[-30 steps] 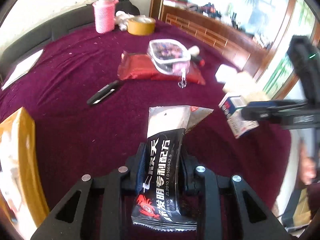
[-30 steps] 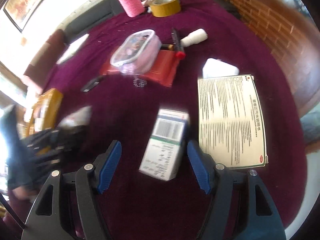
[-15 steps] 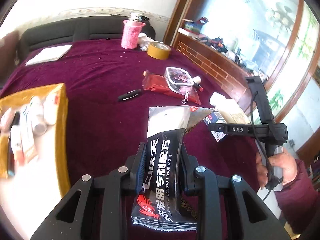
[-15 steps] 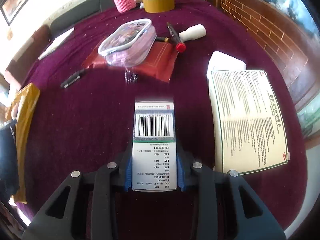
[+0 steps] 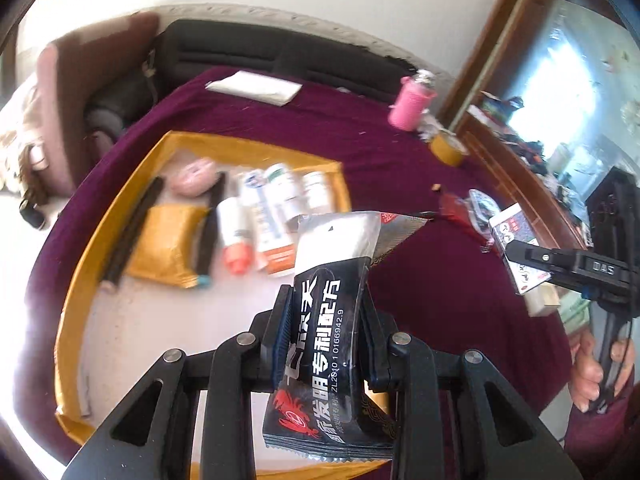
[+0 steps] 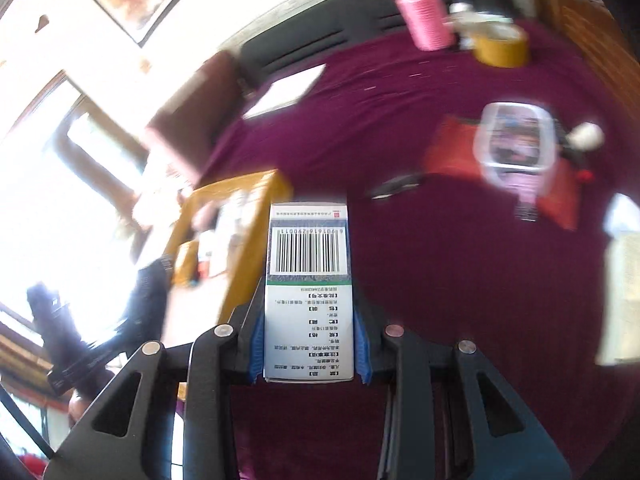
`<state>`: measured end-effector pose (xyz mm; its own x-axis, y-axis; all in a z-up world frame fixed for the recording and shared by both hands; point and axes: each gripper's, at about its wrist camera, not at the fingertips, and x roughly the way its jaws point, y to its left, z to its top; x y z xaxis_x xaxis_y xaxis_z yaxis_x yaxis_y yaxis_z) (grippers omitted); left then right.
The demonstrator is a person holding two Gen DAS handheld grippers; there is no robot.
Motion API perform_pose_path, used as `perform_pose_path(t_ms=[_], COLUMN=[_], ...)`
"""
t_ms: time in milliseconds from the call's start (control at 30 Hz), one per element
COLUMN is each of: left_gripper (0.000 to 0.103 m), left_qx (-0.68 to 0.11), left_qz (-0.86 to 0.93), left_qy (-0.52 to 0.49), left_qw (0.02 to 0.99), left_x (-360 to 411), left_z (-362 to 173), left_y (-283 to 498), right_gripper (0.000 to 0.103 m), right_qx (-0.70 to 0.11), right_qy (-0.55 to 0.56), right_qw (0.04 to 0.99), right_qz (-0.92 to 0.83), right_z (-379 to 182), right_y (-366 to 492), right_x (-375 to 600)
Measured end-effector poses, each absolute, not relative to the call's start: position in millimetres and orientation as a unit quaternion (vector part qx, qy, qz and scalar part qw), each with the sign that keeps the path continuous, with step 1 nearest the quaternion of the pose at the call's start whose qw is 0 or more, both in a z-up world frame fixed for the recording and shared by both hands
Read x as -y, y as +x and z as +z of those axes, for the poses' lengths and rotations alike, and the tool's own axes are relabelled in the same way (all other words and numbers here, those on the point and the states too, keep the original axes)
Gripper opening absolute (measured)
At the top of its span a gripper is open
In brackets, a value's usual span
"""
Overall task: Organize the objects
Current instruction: 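Lower the black packet and white box into the yellow tray and open both grippers, then move both grippers back over the clear cartoon pouch and printed leaflet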
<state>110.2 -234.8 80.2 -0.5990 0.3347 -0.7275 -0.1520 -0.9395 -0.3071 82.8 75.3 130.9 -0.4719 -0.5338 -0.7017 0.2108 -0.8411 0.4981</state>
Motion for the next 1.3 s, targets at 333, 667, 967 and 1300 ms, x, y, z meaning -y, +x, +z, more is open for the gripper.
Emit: perform_pose_path(t_ms=[333, 667, 967, 1300], left_gripper=[0.025, 0.053, 0.054, 0.058], left_qx=[0.141, 0.201, 0.202, 0.152], left_qz=[0.863, 0.86, 0.897, 0.941], left_qy=[-0.481, -0.467, -0.391, -0.301], left_qw=[0.062, 0.049, 0.04, 0.009], left_x=[256, 275, 293, 255], left_z=[30, 28, 64, 111], left_y=[72, 75, 95, 122], right_gripper=[0.033, 0.04, 0.049, 0.076], right_qx=[0.08, 0.051, 0.063, 0.089], right_qy=[0.507, 0.515, 0.424, 0.395], right_qw=[0.264, 0.219, 0.168, 0.055], right_qz=[-0.817, -0.827, -0.888, -0.913], right_z=[100, 86, 128, 143], right_y=[46, 45, 74, 67], right_x=[81, 103, 64, 4])
